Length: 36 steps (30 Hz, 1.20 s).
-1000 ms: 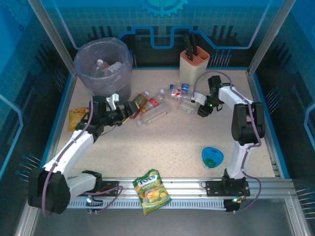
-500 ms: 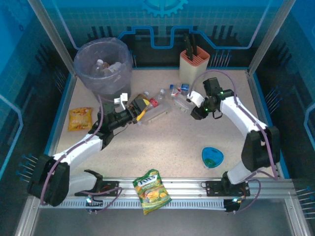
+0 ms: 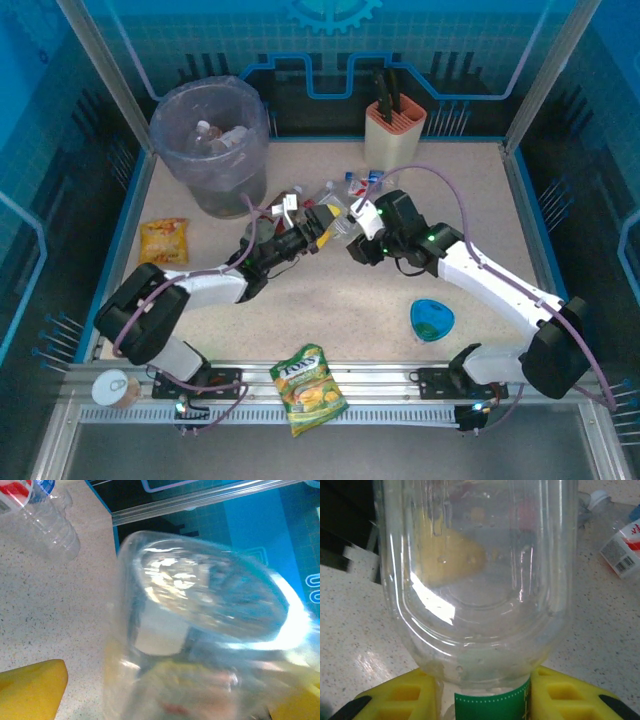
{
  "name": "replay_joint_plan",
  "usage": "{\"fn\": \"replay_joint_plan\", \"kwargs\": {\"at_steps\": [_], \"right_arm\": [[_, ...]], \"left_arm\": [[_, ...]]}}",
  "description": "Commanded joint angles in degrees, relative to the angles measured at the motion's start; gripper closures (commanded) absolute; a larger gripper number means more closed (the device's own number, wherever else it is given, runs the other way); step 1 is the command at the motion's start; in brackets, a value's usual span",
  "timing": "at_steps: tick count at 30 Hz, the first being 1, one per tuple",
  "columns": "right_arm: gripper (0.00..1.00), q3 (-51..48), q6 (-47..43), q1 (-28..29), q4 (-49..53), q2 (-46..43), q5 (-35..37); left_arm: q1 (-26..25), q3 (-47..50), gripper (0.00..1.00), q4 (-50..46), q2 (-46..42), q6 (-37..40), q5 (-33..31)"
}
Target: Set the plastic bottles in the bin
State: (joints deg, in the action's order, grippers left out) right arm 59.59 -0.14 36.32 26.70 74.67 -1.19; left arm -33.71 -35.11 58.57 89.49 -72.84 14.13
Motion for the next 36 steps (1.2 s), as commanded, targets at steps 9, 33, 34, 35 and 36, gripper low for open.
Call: {"fn": "replay_joint_plan", "kwargs": {"at_steps": [9,33,34,35,36], "right_arm": [[0.68,-0.96,4.87,1.92,-5.19,0.11,1.72],[0.0,-8.87,4.6,-8.96,-0.8,-16.73,-1.53],[0.0,-8.88,5.72,-9.22,-0.48,-16.75,-1.5],[0.0,-8.88,7.78,-9.4,-0.29,-16.69,-0.83],[0.0,-8.88,9.76,-9.69,0.03,-16.52,-0.37]], "left_arm": [[-2.1,-3.4,0.35,3.06,1.86,0.1,-1.79],[19.71,-37.77,0.57,-75.55,-17.27,46.01,-0.79],[21.37,-40.45,0.58,-78.04,-16.84,48.2,-1.44],[23.13,-43.02,0.6,-80.14,-16.27,50.11,-1.94],[24.64,-45.17,0.61,-81.78,-15.54,51.6,-2.13]]}}
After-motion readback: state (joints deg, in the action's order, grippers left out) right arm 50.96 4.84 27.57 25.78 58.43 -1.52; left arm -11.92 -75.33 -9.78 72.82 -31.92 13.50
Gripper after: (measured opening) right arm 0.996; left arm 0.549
